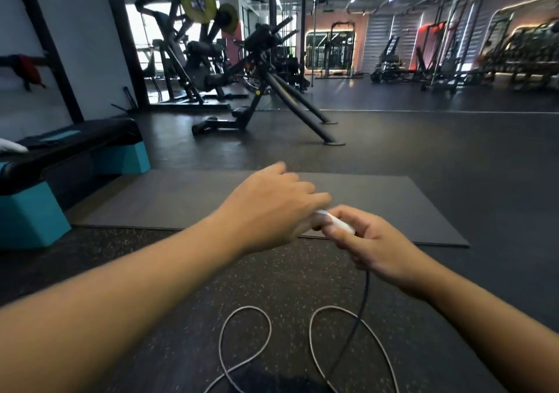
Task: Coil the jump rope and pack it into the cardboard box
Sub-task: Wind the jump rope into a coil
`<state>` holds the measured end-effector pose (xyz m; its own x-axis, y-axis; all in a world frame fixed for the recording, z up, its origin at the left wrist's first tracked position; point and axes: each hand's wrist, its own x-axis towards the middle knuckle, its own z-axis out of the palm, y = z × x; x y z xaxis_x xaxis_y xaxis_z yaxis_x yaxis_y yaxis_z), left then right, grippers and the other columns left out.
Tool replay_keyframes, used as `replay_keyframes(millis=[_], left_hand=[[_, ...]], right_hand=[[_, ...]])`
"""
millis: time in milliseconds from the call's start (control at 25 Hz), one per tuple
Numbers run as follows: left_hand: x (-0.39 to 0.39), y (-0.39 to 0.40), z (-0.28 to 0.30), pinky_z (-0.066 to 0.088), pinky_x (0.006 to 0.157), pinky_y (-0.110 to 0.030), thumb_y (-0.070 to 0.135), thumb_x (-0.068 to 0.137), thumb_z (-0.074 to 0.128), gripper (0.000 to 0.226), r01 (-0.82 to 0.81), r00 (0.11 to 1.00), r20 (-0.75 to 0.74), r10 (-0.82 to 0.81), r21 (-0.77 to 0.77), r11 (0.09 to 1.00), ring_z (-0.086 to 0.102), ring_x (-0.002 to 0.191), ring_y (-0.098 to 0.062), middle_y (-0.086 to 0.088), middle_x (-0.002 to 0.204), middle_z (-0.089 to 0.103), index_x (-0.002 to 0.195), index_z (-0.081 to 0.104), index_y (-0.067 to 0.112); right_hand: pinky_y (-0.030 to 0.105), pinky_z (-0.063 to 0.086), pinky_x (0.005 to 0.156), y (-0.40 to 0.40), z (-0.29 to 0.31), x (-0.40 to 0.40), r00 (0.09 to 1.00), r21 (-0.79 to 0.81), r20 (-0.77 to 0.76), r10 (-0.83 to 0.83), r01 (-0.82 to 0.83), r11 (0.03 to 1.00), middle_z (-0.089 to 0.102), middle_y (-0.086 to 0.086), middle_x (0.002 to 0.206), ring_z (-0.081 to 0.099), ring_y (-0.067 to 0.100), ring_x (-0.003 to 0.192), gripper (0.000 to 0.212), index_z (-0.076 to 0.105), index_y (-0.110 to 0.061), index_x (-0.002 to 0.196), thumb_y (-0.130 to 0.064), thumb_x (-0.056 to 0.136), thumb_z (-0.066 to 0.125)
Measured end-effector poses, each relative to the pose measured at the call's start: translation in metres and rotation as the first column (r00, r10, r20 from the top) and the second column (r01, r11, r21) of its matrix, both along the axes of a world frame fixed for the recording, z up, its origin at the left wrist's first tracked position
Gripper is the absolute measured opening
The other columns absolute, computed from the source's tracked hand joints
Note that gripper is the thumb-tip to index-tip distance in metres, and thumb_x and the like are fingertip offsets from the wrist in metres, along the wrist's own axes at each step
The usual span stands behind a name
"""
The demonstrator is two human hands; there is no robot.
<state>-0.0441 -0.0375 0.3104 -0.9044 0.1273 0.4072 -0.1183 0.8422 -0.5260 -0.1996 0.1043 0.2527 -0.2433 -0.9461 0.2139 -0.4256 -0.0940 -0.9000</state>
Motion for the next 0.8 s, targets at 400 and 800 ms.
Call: replay_keyframes(millis=[400,800], left_hand=[[0.046,-0.030,0.045,0.044,0.063,-0.028,0.043,0.107,0.030,0.029,-0.391,0.913,0.322,0.252,0.510,0.766,0.057,0.071,-0.009,0.010,0.100,0.065,0.135,0.037,0.041],[0.023,-0.035,0.042,0.032,0.044,-0.015,0.039,0.104,0.047,0.021,-0.229,0.972,0.226,0.059,0.873,0.430,0.037,0.043,-0.003,0.008,0.069,0.054,0.097,0.065,0.031]], right_hand=[[0.036,0.037,0.051,0.042,0.013,-0.045,0.965,0.081,-0.013,-0.262,0.262,0.962,0.036,0.007,0.059,0.034,0.019,0.052,0.048,0.046,-0.016,0.064,-0.054,0.087,0.062],[0.026,0.027,0.046,0.035,0.027,-0.041,0.969,-0.013,-0.042,-0.244,0.243,0.970,0.038,0.003,0.052,0.031,0.018,0.050,0.046,0.059,-0.008,0.067,-0.049,0.085,0.069]])
